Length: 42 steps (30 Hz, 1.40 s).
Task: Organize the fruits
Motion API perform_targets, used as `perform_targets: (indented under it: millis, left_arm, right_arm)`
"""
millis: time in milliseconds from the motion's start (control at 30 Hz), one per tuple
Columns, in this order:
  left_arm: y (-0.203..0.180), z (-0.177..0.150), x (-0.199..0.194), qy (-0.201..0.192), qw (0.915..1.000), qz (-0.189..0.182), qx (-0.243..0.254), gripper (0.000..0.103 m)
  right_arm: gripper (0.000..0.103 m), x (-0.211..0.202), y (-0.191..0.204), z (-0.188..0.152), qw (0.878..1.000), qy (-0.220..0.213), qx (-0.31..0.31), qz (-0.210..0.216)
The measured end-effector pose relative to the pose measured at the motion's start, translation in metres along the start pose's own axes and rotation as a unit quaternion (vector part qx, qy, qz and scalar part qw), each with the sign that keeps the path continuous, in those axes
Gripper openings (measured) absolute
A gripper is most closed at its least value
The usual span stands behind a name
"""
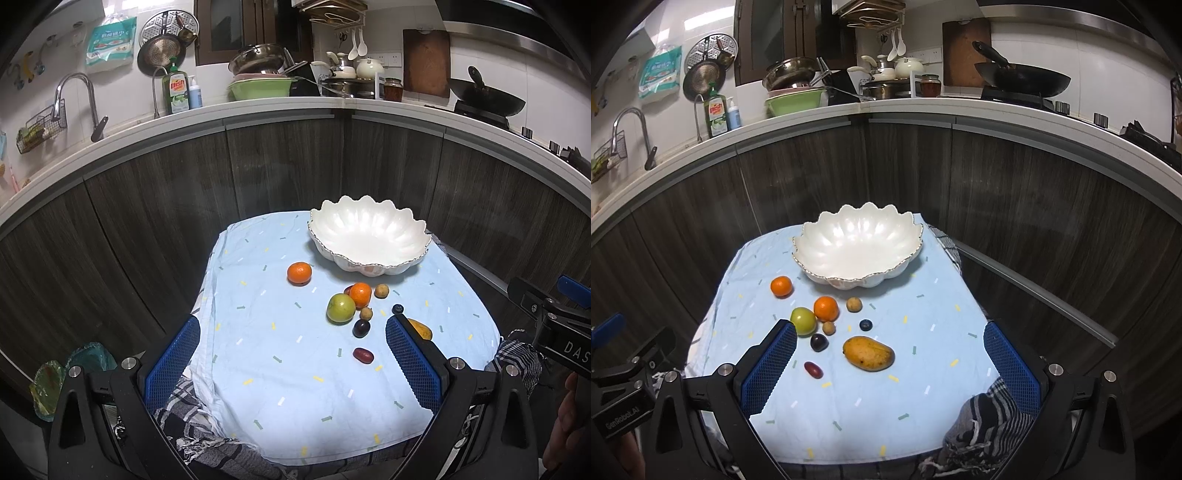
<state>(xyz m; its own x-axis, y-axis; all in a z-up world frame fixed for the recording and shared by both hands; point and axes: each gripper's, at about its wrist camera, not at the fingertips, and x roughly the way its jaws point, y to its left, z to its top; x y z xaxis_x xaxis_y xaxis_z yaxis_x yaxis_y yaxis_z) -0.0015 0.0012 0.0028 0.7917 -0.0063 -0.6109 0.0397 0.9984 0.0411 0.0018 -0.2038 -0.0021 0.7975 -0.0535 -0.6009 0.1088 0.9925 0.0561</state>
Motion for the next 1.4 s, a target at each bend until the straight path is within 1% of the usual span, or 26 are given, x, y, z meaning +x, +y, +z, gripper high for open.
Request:
perform_targets:
  millis: [1400]
  left_arm:
    - [-0.0007,-0.0013,-0.0005,0.002,1.0000,0.000,-0.001,0.102]
  right_arm:
    - [0.103,-0.0007,0.0005,-0.0036,1.000,0.002,0.005,0.001]
